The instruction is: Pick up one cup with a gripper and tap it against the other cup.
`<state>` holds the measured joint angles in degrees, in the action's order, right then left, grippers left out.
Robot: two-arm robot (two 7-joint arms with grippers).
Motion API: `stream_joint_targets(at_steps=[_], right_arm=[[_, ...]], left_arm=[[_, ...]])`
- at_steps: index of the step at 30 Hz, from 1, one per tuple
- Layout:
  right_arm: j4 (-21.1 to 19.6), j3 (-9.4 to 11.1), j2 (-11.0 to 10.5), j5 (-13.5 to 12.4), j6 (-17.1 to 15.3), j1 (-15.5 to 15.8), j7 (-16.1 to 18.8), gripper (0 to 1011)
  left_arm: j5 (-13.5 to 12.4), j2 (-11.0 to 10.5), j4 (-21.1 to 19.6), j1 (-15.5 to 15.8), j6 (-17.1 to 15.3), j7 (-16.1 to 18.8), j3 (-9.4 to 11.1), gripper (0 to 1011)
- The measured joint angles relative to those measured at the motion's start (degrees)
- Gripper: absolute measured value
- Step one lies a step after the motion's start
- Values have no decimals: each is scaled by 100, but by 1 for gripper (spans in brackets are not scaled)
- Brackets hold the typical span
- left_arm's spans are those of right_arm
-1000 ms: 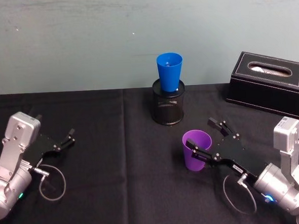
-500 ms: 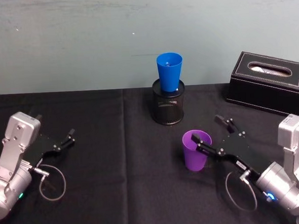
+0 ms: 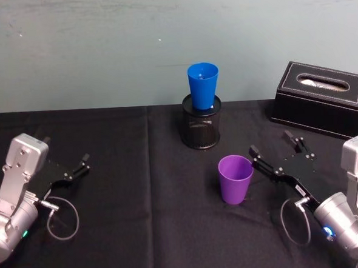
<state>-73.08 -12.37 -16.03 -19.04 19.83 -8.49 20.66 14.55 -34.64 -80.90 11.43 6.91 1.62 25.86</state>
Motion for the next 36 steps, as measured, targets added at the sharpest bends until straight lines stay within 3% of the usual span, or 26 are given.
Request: stream_joint_targets(at_steps=[18,22,36], right_arm=[[-183,243,219,652,-441,139,-721,1000],[-214,295,277,774,-677,151,-855,1000],[-145,470,426,852,-1337,85,-882,1000]], left_arm=[[0,0,0,0,0,0,0,1012],[0,0,0,0,0,0,0,1011],[0,0,0,0,0,0,0,1011]])
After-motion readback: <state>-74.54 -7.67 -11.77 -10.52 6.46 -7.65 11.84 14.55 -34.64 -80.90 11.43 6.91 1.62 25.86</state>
